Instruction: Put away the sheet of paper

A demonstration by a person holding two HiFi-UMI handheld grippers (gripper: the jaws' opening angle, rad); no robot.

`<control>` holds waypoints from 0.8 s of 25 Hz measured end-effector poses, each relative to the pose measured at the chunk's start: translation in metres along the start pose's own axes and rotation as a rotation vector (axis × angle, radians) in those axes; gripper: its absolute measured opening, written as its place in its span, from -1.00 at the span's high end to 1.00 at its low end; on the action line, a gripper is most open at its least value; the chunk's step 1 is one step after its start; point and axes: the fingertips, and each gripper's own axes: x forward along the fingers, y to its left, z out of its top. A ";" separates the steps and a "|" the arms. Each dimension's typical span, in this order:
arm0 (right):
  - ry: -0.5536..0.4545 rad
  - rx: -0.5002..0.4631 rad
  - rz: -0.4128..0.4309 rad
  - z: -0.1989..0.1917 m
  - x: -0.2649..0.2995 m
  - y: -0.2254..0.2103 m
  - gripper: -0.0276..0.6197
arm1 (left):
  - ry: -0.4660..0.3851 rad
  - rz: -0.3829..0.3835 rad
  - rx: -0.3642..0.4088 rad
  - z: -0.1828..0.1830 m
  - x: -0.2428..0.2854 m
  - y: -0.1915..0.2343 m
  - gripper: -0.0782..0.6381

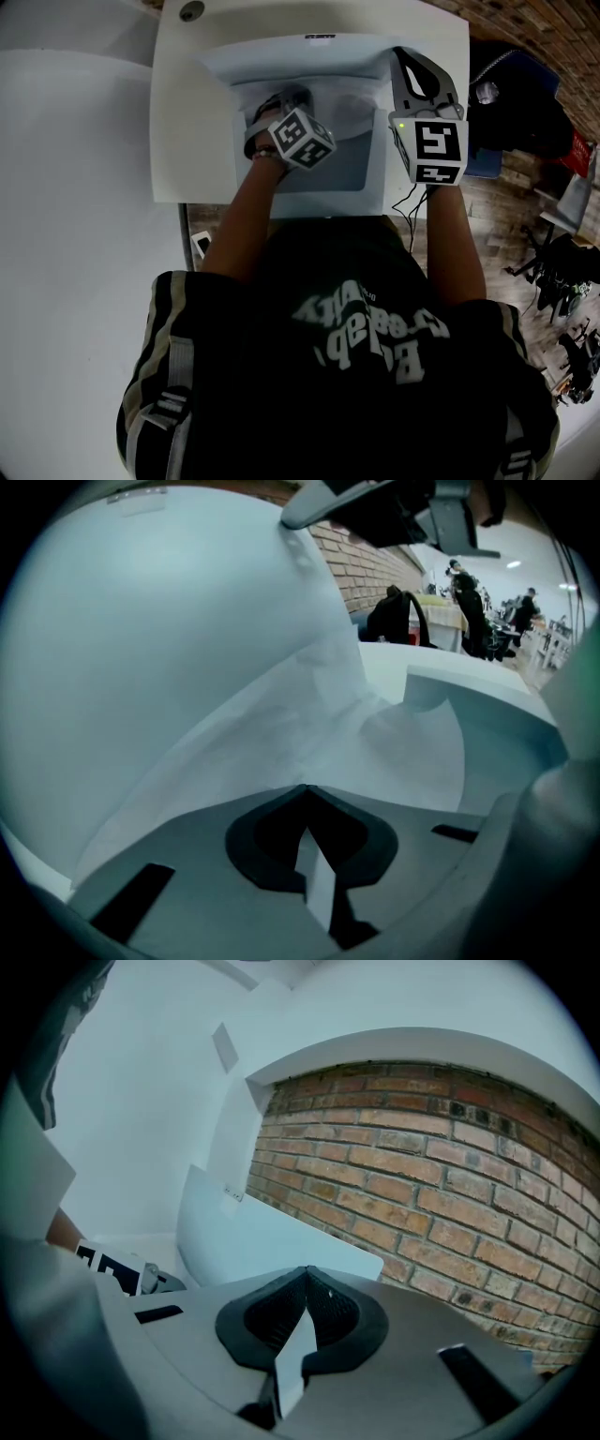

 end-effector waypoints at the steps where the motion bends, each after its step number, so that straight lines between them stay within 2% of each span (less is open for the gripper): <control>1: 0.001 0.000 0.000 0.000 0.000 0.000 0.94 | 0.000 -0.002 -0.003 0.000 0.000 0.001 0.77; 13: -0.002 0.006 -0.009 0.002 0.002 0.000 0.93 | 0.041 -0.107 -0.030 -0.016 -0.002 -0.026 0.77; 20: -0.007 0.001 -0.007 0.002 -0.002 0.003 0.93 | 0.054 -0.125 -0.036 -0.023 -0.008 -0.033 0.78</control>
